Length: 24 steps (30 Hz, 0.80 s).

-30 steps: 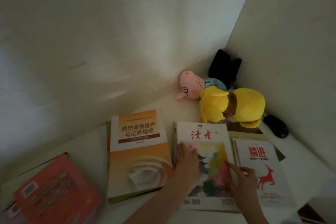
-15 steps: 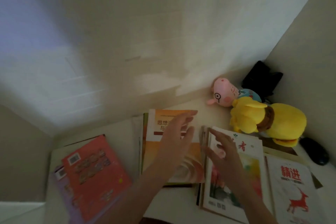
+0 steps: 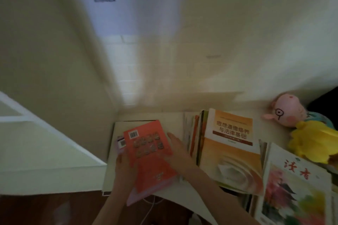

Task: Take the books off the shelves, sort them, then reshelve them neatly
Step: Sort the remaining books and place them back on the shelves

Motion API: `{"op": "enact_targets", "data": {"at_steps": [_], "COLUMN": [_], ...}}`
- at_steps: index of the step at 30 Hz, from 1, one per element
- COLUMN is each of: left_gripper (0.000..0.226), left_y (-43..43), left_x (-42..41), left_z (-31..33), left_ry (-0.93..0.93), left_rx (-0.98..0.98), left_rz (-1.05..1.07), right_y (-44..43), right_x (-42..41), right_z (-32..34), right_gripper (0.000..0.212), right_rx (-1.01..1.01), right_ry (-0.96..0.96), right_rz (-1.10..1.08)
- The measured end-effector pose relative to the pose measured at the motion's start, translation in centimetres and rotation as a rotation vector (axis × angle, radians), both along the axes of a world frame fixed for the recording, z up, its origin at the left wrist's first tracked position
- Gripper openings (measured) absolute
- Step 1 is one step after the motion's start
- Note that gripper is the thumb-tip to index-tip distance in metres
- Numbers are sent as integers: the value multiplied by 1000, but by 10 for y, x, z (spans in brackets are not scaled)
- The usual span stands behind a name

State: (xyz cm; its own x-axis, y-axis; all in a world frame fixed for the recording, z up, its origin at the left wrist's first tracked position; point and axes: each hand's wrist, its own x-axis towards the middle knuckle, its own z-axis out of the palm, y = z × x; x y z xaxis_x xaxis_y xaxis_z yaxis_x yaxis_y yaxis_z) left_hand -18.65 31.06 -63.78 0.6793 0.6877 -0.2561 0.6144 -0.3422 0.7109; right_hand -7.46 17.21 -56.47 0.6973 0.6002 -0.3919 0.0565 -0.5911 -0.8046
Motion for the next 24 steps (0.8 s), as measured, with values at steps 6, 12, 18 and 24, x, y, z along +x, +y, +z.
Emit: {"op": "enact_targets", "data": {"at_steps": [6, 12, 18, 24], "left_gripper": [50, 12, 22, 16], "left_y": [6, 29, 21, 20], "left_x": [-7, -8, -13, -10], "left_z": [26, 14, 24, 32], "left_ry": [12, 40, -76, -199], "left_rx": [-184, -341, -547, -579], "left_rz": [158, 264, 243, 269], "right_y": [23, 22, 7, -2], "right_x": [-10, 10, -3, 0], "right_z": [-55, -44, -52, -49], "right_gripper": [72, 30, 40, 48], "right_rx": [-379, -191, -229, -165], "right_ry": [-114, -100, 113, 161], "right_rz": [-49, -180, -174, -325]}}
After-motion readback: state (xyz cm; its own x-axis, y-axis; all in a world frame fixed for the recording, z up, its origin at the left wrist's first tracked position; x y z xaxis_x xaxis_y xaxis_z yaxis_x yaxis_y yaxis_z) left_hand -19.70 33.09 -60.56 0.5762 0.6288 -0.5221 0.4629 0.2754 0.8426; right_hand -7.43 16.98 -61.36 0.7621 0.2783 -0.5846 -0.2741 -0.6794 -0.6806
